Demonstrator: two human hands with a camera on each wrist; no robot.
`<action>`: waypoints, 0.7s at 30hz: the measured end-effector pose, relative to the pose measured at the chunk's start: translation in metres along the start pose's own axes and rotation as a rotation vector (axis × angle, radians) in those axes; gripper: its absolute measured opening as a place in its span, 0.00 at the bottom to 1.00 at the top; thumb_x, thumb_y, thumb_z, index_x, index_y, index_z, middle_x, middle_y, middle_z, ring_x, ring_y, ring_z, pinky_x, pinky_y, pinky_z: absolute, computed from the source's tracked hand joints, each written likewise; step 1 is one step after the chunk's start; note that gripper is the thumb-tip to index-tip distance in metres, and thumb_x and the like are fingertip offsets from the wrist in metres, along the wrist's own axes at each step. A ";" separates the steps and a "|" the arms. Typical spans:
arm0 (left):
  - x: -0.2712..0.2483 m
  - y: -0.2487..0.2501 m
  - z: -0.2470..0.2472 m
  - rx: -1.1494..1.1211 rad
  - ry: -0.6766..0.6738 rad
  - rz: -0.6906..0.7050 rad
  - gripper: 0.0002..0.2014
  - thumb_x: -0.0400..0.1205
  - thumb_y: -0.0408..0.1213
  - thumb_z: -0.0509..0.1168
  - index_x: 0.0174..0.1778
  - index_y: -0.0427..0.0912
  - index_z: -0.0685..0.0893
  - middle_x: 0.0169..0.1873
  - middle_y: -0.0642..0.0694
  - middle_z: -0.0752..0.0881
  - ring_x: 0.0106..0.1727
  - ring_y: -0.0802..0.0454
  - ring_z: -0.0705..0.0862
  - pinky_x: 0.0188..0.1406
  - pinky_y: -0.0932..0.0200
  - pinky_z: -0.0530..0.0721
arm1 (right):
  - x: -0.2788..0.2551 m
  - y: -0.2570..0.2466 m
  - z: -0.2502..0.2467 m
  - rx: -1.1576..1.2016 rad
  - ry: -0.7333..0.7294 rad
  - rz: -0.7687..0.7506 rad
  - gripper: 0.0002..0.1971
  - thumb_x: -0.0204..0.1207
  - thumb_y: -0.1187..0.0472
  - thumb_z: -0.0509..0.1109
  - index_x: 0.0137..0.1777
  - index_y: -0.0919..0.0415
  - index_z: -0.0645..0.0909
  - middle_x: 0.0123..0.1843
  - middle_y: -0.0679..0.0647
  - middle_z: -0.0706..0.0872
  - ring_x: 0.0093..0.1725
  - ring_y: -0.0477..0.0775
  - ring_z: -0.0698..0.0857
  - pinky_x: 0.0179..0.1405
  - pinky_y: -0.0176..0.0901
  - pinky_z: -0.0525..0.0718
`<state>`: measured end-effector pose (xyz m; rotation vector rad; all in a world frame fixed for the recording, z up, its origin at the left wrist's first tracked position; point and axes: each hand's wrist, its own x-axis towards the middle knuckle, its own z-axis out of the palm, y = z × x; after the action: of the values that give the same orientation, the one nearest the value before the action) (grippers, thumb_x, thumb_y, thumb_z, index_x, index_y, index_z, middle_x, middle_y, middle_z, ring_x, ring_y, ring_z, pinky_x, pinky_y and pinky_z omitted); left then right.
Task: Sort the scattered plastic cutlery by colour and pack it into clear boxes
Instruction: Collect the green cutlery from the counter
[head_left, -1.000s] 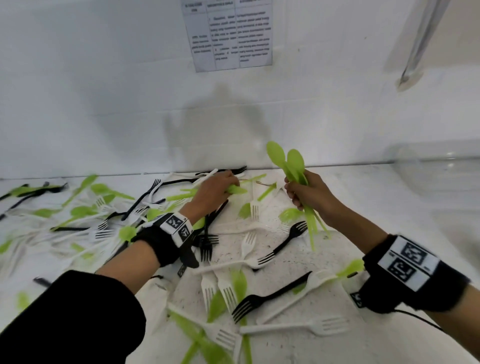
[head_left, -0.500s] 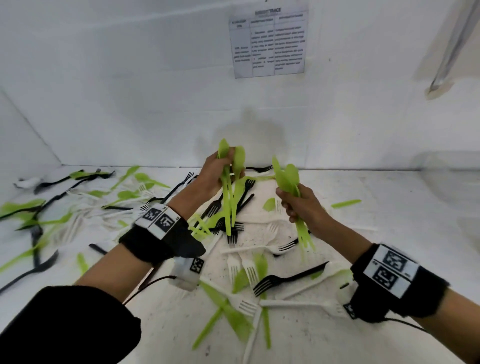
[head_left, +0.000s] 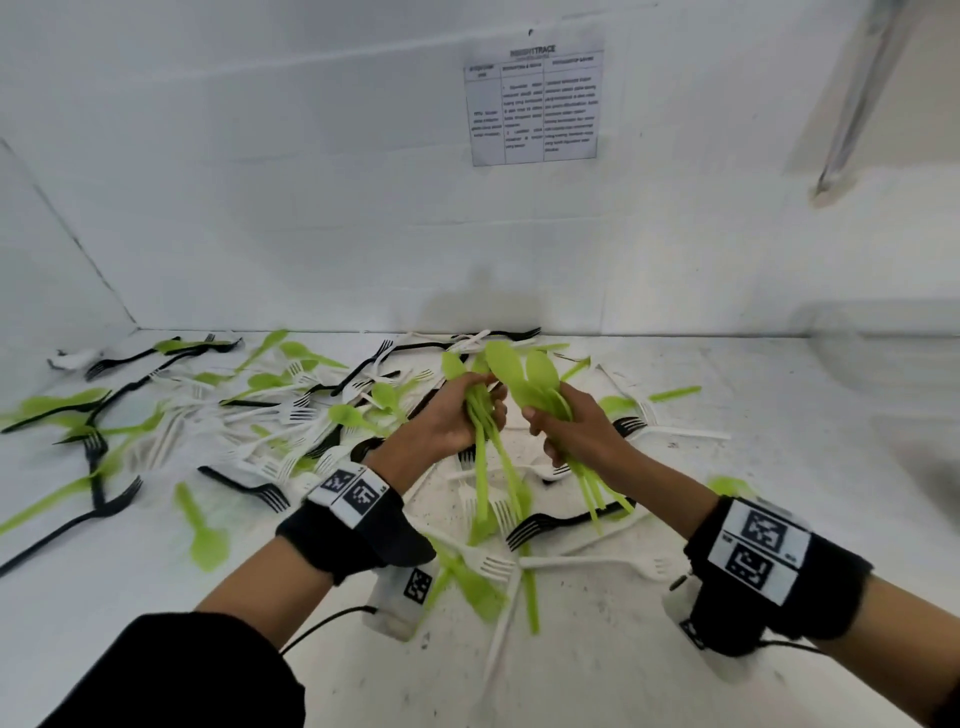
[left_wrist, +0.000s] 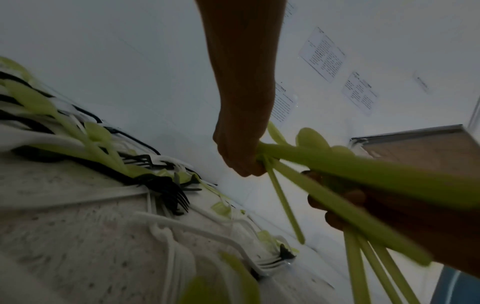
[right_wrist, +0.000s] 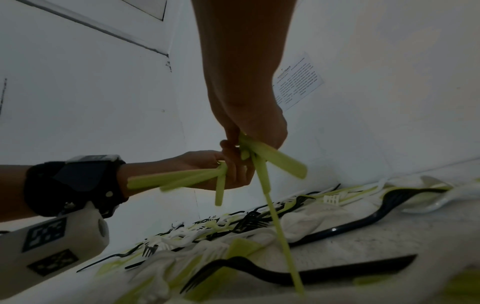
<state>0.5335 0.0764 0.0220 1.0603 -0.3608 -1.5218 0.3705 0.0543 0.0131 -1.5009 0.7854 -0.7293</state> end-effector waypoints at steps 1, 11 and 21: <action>-0.001 -0.003 0.001 -0.011 -0.008 -0.009 0.11 0.84 0.35 0.52 0.38 0.38 0.75 0.25 0.45 0.79 0.19 0.55 0.75 0.19 0.69 0.77 | -0.001 0.000 0.000 -0.014 0.010 0.000 0.08 0.80 0.61 0.67 0.57 0.59 0.76 0.33 0.52 0.79 0.21 0.46 0.72 0.19 0.36 0.72; -0.007 -0.010 0.009 0.145 0.033 -0.029 0.07 0.84 0.33 0.57 0.41 0.39 0.75 0.23 0.49 0.69 0.15 0.61 0.66 0.09 0.72 0.64 | 0.002 -0.007 -0.001 -0.014 0.106 -0.044 0.05 0.74 0.60 0.73 0.41 0.57 0.80 0.29 0.53 0.73 0.19 0.45 0.67 0.17 0.35 0.68; -0.027 -0.019 0.022 0.468 -0.112 -0.048 0.05 0.85 0.31 0.59 0.44 0.38 0.78 0.29 0.48 0.75 0.18 0.62 0.70 0.12 0.74 0.65 | 0.023 -0.041 -0.006 -0.257 -0.011 -0.154 0.09 0.71 0.62 0.76 0.50 0.60 0.85 0.37 0.50 0.84 0.21 0.35 0.75 0.17 0.28 0.69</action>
<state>0.5017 0.0986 0.0313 1.3538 -0.8027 -1.5823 0.3811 0.0337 0.0546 -1.8112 0.7842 -0.7543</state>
